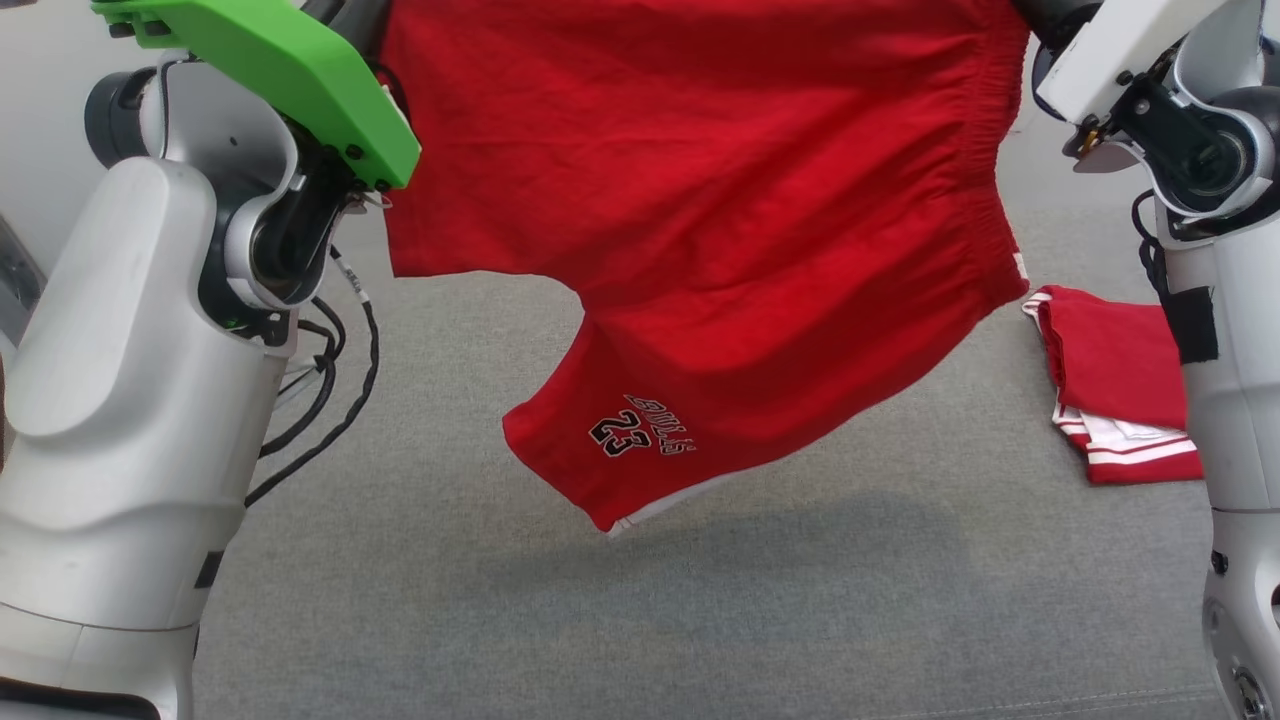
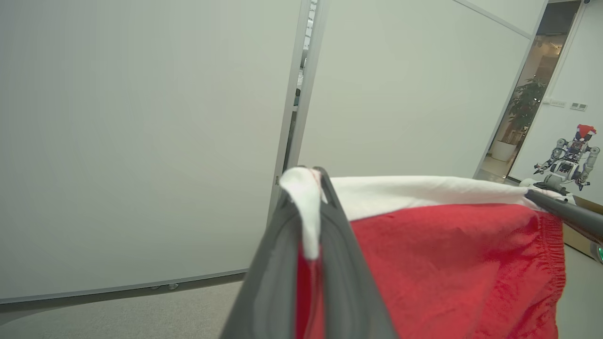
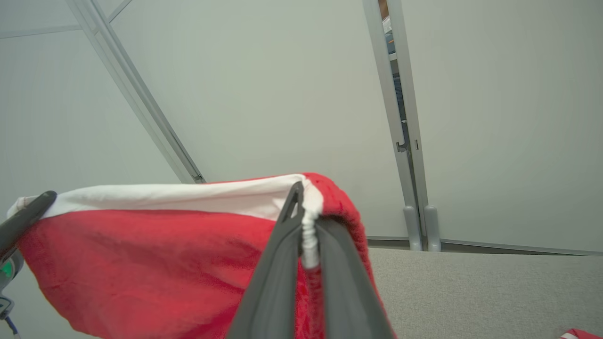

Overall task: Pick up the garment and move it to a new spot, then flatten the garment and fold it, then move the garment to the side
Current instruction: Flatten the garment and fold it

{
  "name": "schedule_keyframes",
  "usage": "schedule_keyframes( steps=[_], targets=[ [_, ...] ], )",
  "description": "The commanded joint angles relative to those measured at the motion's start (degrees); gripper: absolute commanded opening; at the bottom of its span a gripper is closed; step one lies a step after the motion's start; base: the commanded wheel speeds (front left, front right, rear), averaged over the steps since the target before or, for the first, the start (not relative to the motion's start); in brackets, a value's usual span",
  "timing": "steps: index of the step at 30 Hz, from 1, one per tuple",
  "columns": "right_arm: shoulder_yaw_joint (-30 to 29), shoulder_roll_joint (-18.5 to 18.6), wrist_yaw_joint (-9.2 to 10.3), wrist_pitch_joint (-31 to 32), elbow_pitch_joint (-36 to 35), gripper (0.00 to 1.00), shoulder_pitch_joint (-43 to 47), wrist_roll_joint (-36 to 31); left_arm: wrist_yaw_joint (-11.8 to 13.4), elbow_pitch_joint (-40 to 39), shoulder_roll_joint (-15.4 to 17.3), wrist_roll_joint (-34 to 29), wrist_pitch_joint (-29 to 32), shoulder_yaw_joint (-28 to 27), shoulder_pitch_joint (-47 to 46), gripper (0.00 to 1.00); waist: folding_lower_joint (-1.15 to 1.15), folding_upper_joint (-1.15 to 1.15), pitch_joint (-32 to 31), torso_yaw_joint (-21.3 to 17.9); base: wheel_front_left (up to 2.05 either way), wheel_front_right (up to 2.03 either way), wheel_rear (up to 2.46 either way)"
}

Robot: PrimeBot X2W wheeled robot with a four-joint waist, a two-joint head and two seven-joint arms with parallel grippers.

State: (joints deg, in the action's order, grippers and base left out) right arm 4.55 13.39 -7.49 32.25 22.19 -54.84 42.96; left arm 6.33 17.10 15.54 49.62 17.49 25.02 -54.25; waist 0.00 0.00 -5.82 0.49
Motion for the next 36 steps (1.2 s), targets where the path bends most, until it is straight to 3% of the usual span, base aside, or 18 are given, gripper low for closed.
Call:
schedule_keyframes(
  steps=[1, 6, 10, 15, 18, 21, 26, 36],
  targets=[
    [-0.20, -0.42, 0.01, 0.36, 0.63, 0.00, -0.61, -0.91, 0.56, 0.83, 0.72, -0.24, 0.48, -0.14, -1.05, 0.00, 0.00, 0.00, 0.98, 0.44, 0.00, 0.00, 0.00],
    [0.44, -2.39, 0.01, -1.55, 4.45, 0.00, -3.45, -5.33, 1.91, 5.61, 0.35, -1.32, 0.86, 0.15, -3.89, 0.00, 0.00, 0.00, 4.66, 1.10, 0.00, 0.00, 0.00],
    [1.66, -3.49, 0.02, -6.98, 8.67, 0.00, -8.90, -10.32, 2.24, 10.54, -0.57, -3.71, -0.85, 0.95, -9.55, 0.00, 0.00, 0.00, 9.52, 1.85, 0.00, 0.00, 0.00],
    [3.48, -4.42, 0.03, -17.58, 14.52, 0.00, -18.24, -16.71, 3.29, 16.45, -2.65, -8.31, -9.39, 0.46, -20.18, 0.00, 0.00, 0.00, 17.33, 3.22, 0.00, 0.00, 0.00],
    [4.82, -4.67, 0.03, -26.23, 17.91, 0.00, -24.42, -20.22, 3.66, 19.61, -4.03, -11.27, -17.61, 0.03, -26.69, 0.00, 0.00, 0.00, 21.88, 4.06, 0.00, 0.00, 0.00],
    [5.52, -4.10, 0.04, -34.56, 22.12, 0.00, -29.05, -23.71, 2.70, 23.13, -6.30, -12.46, -25.09, -0.36, -30.50, 0.00, 0.00, 0.00, 25.69, 5.21, 0.00, 0.00, 0.00],
    [4.29, -3.98, 0.05, -41.62, 29.42, 0.00, -32.95, -25.68, 0.77, 28.88, -8.86, -12.15, -30.33, -0.58, -33.29, 0.00, 0.00, 0.00, 28.74, 6.74, 0.00, 0.00, 0.00],
    [4.84, -4.40, 0.06, -45.79, 41.39, 0.00, -38.38, -27.68, -2.68, 39.15, -11.62, -12.68, -32.38, 0.82, -37.88, 0.00, 0.00, 0.00, 33.10, 7.13, 0.00, 0.00, 0.00]
  ],
)
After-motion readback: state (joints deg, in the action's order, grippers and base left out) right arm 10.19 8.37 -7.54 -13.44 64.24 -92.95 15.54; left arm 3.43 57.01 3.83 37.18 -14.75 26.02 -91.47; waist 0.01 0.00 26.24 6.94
